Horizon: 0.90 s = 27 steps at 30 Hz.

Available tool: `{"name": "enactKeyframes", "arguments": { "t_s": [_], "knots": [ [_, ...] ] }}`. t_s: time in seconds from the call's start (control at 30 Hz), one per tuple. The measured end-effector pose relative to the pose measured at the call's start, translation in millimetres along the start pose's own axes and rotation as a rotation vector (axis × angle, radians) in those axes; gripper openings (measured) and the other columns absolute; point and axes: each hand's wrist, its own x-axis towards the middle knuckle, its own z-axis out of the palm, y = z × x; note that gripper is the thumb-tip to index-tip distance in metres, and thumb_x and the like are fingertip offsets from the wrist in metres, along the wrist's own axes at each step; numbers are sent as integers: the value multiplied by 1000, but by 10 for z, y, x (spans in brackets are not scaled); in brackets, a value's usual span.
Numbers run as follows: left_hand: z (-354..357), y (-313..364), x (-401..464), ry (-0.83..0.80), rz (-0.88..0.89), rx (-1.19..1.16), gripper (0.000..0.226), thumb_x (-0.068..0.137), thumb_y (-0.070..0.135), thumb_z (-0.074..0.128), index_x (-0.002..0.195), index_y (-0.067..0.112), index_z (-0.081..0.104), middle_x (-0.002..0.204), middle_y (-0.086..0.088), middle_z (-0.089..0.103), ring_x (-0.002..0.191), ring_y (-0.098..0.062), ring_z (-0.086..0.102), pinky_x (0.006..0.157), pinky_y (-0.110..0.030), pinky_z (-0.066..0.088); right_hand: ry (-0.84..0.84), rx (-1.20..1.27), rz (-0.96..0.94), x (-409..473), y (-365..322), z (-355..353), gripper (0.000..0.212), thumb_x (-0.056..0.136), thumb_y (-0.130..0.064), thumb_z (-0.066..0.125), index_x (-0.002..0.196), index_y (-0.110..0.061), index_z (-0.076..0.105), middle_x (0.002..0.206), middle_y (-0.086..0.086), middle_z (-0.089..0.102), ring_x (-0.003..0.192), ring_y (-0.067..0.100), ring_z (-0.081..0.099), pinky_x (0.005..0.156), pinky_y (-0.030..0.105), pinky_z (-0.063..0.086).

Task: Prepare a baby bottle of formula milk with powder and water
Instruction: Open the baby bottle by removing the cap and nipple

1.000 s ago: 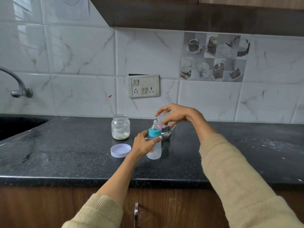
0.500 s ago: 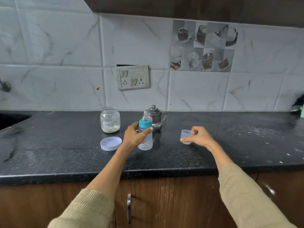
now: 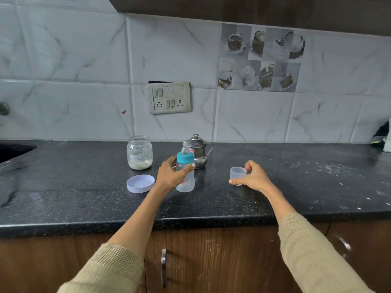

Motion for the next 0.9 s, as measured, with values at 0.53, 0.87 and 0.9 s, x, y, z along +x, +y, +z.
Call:
{"name": "enactKeyframes", "arguments": {
  "t_s": [0.53,0.87,0.9],
  "knots": [
    [7,-82,38,0,17,0,67,60,55,74,113,15,62,104,-2,71,93,-19,67,84,-39,55,-202,-42,-495,-21,-1598,257,43,76,-50,70,95,-15,55,96,0,61,85,16,59,72,21,50],
    [-11,-63,24,-2,85,134,52,66,52,69,102,15,63,88,-3,68,71,-21,64,61,-28,49,-517,-652,-320,184,-1986,522,39,72,-42,78,101,-19,68,92,5,66,55,16,64,48,19,49],
    [-13,-73,28,-3,88,140,49,68,50,70,101,15,63,89,-3,69,71,-20,65,61,-27,48,-540,-655,-315,188,-2010,529,40,72,-40,79,104,-18,68,96,6,67,59,19,67,53,21,53]
  ]
}}
